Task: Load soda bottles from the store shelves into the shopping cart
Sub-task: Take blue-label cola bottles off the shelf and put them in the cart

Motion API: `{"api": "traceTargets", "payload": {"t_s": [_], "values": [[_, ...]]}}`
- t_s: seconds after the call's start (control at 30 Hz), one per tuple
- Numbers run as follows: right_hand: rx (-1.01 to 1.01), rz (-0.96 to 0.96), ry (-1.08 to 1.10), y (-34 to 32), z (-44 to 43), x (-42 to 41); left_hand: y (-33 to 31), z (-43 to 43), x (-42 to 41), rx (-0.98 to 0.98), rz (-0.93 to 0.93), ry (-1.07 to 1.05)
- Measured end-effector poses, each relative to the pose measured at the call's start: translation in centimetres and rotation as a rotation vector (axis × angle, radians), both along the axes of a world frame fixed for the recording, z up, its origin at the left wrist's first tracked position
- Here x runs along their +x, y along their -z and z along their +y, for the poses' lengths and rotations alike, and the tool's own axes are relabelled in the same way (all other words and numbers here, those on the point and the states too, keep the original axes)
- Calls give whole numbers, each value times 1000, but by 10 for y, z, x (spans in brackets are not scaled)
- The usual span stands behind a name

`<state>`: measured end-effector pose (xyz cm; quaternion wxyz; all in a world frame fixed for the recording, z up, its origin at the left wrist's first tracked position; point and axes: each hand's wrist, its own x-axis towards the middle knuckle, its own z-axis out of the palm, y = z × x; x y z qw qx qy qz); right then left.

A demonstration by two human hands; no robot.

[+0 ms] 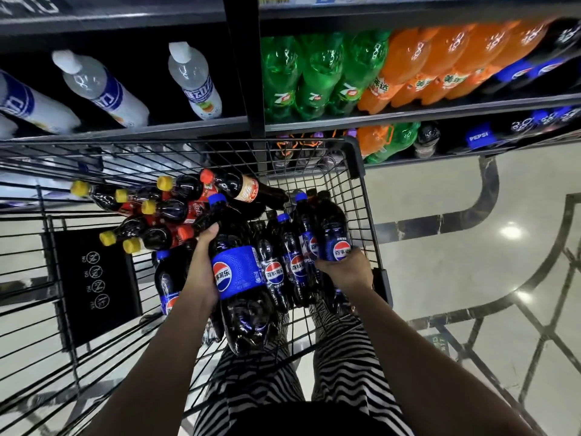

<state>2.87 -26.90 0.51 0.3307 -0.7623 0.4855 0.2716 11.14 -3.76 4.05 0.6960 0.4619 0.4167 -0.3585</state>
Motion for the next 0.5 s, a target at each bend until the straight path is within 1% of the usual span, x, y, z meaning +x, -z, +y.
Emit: {"api": "traceTargets", "payload": {"t_s": [0.07, 0.1, 0.2, 0.27, 0.37, 0.5], "values": [[-2, -30, -68, -8, 6, -7, -2, -2, -1, 26, -12, -12], [-5, -57, -88, -11, 7, -12, -4, -4, -3, 8, -20, -6], [5, -146, -100, -30, 4, -18, -19, -22, -9, -50, -18, 80], [25, -216, -76, -43, -8, -20, -32, -40, -13, -54, -29, 146], [64, -300, -8, -63, -38, -20, -45, -68, -16, -4, -53, 172], [93, -401, -5, -89, -111, -23, -68, -128, -30, 23, -152, 177]]}}
